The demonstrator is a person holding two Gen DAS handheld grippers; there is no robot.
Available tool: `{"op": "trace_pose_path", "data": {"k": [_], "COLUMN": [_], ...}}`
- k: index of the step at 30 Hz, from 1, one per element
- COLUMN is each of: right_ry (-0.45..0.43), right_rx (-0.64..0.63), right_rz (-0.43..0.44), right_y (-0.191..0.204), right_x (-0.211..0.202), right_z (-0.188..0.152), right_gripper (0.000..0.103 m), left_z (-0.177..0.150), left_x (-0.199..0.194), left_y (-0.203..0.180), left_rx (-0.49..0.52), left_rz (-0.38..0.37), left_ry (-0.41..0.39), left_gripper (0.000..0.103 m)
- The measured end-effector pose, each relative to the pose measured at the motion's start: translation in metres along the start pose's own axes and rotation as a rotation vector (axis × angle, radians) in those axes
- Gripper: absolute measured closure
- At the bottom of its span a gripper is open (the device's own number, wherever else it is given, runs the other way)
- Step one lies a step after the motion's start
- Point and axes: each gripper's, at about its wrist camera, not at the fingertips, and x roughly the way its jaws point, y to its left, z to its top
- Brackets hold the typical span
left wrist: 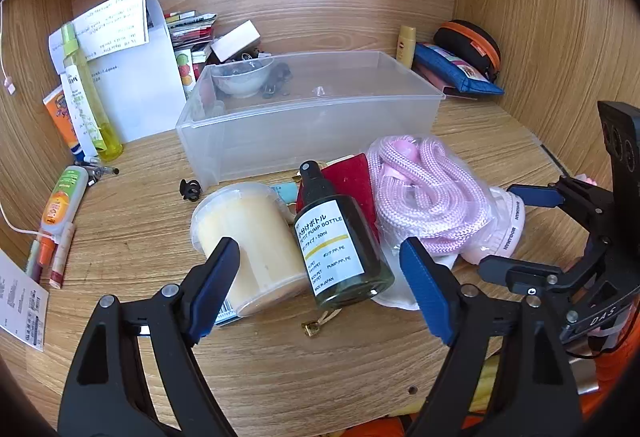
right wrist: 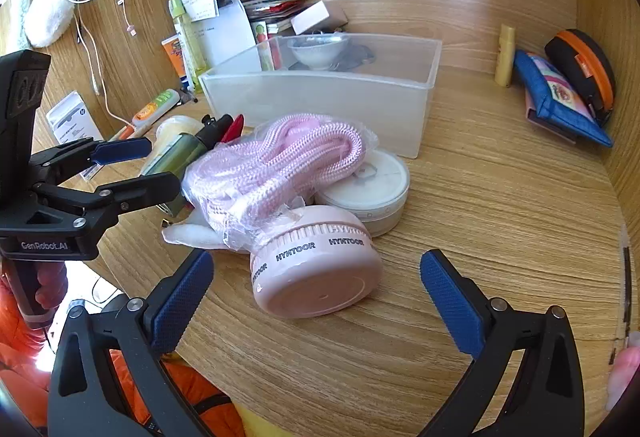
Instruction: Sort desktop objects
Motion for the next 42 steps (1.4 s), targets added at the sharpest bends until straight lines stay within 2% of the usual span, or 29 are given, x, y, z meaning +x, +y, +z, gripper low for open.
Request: {"op": "trace_pose_path", "data": {"k": [3,5,11,14,16,18,23,25,27,29,42], "right_ry": [0.014,0.024,0.048,0.056,0.060,0.059,0.050,0.043,0.031,0.016,-0.065], "right_rx": [-0.002,-0.003,-0.001,0.008,0.011,0.014,0.021,0.028,0.033,0.038,0.071], "right_rz": [0.004,0.010,0.035,0.048,0.048,0.056,0.045,0.043,0.042,0.036,0.010], "right_y": [0.000,0.001,0.000,-0.001,-0.002,-0.004,-0.007,-0.009,-0.012,-0.016,-0.035], "right_x": [0.007,0.011,0.017,0.019,0.021,0.020,0.018,0.015,0.010,0.004,-0.020], "right_z": [0.000,0.000,0.001,0.000,0.000,0.000,-0.001,-0.001,0.000,0.001,0.014], "right_gripper": [0.001,0.005,0.017,0.026,0.037,0.041,0.041,0.041,0.041,0.041,0.041], "left_z": [0.000,-0.001,-0.001,-0.002,-0.001,0.002,0.009,0.013,0.017,0.022,0.036], "left_x": [0.003,0.004,0.005,0.009,0.011,0.013,0.018,0.020,0.021,0.023,0.014], "left_y": [-0.003,-0.005,-0.009,-0.012,-0.013,-0.012,-0.011,-0.012,-0.012,-0.009,0.007], "left_rx": [0.026,0.038,0.066,0.088,0.095,0.090,0.074,0.073,0.069,0.057,-0.009], "left_rz": [0.044,0.057,0.116,0.157,0.174,0.178,0.169,0.157,0.128,0.098,0.034], "left_ry": [-0.007,-0.014,-0.050,-0.062,-0.067,-0.070,-0.080,-0.084,-0.086,-0.076,-0.121], "left_gripper": [0.022,0.022,0.035,0.035,0.035,0.035,0.036,0.039,0.052,0.060,0.061]}}
